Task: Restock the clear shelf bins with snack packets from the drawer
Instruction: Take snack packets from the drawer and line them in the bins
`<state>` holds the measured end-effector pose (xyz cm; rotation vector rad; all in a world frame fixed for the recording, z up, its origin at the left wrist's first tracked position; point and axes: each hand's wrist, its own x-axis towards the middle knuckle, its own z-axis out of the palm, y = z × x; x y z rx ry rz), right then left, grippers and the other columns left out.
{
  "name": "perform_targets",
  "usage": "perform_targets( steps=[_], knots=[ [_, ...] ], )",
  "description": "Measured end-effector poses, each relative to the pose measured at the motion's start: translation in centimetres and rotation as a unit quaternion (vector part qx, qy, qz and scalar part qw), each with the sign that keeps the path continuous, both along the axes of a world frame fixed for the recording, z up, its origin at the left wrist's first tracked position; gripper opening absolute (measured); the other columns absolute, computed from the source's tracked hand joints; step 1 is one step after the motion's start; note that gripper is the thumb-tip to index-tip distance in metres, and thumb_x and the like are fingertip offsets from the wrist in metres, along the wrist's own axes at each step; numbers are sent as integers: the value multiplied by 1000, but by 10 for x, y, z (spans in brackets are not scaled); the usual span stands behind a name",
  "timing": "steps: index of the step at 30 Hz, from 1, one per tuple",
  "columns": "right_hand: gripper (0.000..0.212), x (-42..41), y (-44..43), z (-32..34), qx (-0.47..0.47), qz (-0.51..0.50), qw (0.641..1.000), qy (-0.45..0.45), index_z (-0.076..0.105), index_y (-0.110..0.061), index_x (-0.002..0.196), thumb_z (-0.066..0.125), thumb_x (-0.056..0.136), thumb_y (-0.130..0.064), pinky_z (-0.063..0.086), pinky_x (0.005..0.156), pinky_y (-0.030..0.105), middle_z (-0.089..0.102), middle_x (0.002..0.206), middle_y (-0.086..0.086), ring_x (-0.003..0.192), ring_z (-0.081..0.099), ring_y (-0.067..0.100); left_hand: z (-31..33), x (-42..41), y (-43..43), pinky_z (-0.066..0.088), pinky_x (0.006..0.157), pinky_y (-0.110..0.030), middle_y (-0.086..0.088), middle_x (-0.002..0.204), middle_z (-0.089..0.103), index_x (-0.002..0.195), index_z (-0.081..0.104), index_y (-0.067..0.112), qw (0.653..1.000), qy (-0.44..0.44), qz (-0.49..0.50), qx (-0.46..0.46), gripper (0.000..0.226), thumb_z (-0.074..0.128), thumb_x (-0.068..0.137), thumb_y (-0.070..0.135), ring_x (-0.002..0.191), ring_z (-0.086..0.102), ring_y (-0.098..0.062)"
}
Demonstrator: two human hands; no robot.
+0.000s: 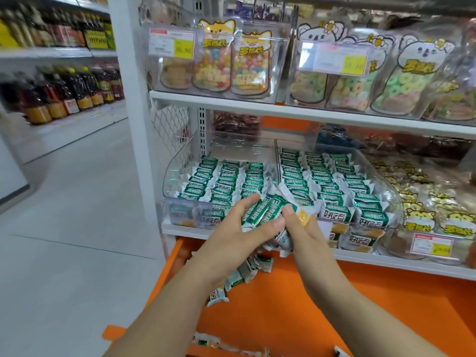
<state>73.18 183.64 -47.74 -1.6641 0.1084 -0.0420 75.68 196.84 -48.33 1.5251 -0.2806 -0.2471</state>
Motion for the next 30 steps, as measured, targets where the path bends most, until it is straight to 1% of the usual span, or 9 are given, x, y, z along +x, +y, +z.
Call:
perform_targets(
  steps=[4,9,13,15,18,22,24,27,30],
  knots=[
    [102,2,12,-6,2,3,1000,7,9,-30,153,34,66,-78,16,119,45,3,161,-8,147,12,12,4,-6,2,34,80,-10,39,113,38,119,40,56,998,-41,31,41,67,62,57,67,96,35,29],
    [103,10,16,-10,56,28,998,4,28,-37,147,47,60,-89,20,118,46,22,158,-6,145,21,12,7,-3,6,44,64,-3,32,103,51,114,47,44,997,-56,59,16,38,67,83,37,78,54,26],
    [47,22,5,-4,43,38,997,-44,54,-44,116,59,70,-43,46,95,38,53,133,-5,114,57,13,7,5,16,54,81,-24,19,112,58,110,52,48,992,-81,75,54,38,73,79,42,83,64,5],
    [55,26,-4,1,7,68,996,-63,51,-48,115,60,64,-31,47,98,42,52,129,-13,115,56,12,7,8,20,55,79,-27,12,115,58,112,52,48,985,-114,85,100,45,75,73,43,87,64,1],
    [83,31,-15,9,-59,183,980,-53,40,-42,135,67,59,-23,44,104,43,53,135,-9,123,53,12,7,10,21,56,78,-28,9,114,56,104,52,50,975,-152,76,143,46,78,69,35,91,62,-2],
    [95,39,-27,29,-206,280,937,-27,18,-47,143,71,78,-1,54,84,29,57,127,-11,97,67,17,5,12,23,57,80,-33,10,115,55,111,44,51,970,-166,29,176,63,78,60,33,96,62,-5],
    [99,43,-32,33,-255,290,922,-24,15,-48,145,74,78,-7,53,76,24,51,129,-15,88,67,10,7,13,26,56,82,-30,15,116,53,122,39,48,967,-173,11,188,74,80,64,28,97,60,-1],
    [102,46,-32,36,-347,290,890,-53,12,-54,144,80,72,-27,46,93,22,41,140,-19,118,51,2,11,15,31,54,85,-28,20,121,48,137,23,50,947,-200,-20,250,94,80,66,30,104,56,0],
    [98,46,-25,36,-374,280,875,-129,19,-44,142,82,70,-27,39,84,6,42,127,-23,107,46,-15,18,16,36,51,90,-32,21,129,38,141,5,53,894,-258,-22,364,104,76,67,38,112,46,-2]
  ],
)
